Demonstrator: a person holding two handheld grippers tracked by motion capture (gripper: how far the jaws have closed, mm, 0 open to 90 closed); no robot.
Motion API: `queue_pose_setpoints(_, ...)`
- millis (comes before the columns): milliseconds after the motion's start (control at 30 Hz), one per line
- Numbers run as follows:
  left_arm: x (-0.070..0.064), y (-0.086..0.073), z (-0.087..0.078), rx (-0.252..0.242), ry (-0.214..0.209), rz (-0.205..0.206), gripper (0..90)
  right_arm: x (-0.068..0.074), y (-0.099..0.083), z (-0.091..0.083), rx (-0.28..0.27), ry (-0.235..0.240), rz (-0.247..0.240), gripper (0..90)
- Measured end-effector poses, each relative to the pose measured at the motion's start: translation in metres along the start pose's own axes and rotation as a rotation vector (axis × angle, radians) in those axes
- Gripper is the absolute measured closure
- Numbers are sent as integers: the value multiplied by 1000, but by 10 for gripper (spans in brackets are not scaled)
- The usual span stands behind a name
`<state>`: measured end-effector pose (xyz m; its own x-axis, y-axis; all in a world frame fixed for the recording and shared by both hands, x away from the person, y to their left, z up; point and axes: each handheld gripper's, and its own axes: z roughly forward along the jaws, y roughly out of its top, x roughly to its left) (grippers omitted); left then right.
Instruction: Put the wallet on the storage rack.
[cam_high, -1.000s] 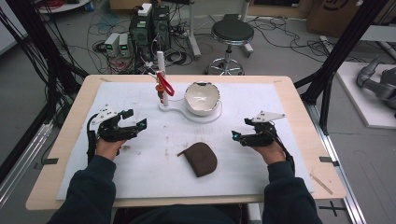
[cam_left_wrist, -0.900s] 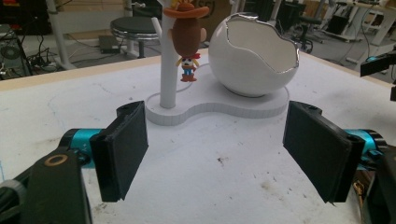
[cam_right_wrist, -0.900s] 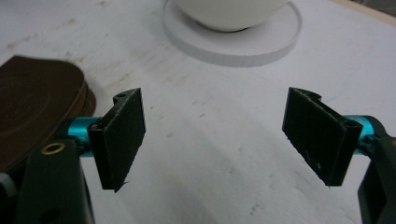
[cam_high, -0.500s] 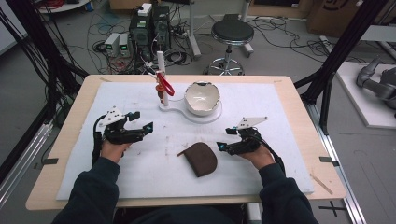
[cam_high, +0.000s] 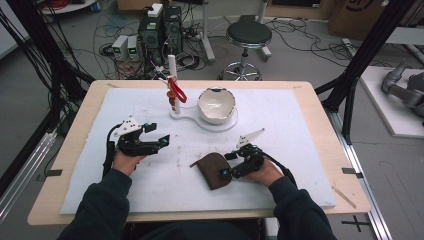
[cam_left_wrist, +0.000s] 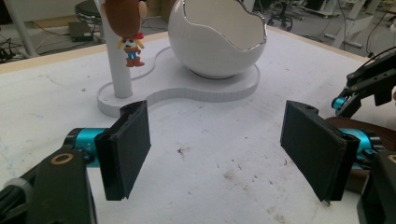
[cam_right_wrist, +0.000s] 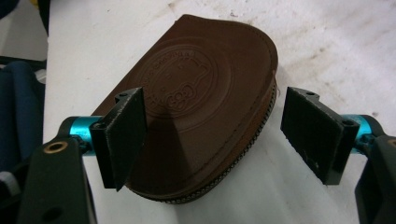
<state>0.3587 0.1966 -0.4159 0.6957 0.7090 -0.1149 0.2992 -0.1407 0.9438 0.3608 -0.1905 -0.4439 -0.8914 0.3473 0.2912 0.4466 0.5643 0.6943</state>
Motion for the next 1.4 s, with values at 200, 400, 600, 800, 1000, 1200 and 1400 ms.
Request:
queue_pose_setpoints(200,-5,-1,7,30,-53,-17,260,0,1,-1,12,32,0,387)
queue_pose_setpoints(400,-18,-2,21,92,-168,-35,286,12,7,0,-1,-22,-161,432)
queue_pose_setpoints(600,-34,-5,37,151,-294,-43,286,22,13,3,-4,-77,-291,456)
queue_pose_setpoints(800,-46,-10,50,226,-404,-61,289,27,15,4,-8,-109,-344,469)
queue_pose_setpoints(1000,-48,-14,55,274,-424,-73,289,34,19,6,-4,-132,-412,493)
queue_pose_setpoints(1200,-48,-16,57,289,-487,-65,384,36,19,5,-13,-139,-446,499)
queue_pose_setpoints(1400,-51,-14,53,274,-509,7,642,31,18,5,-18,-105,-381,467)
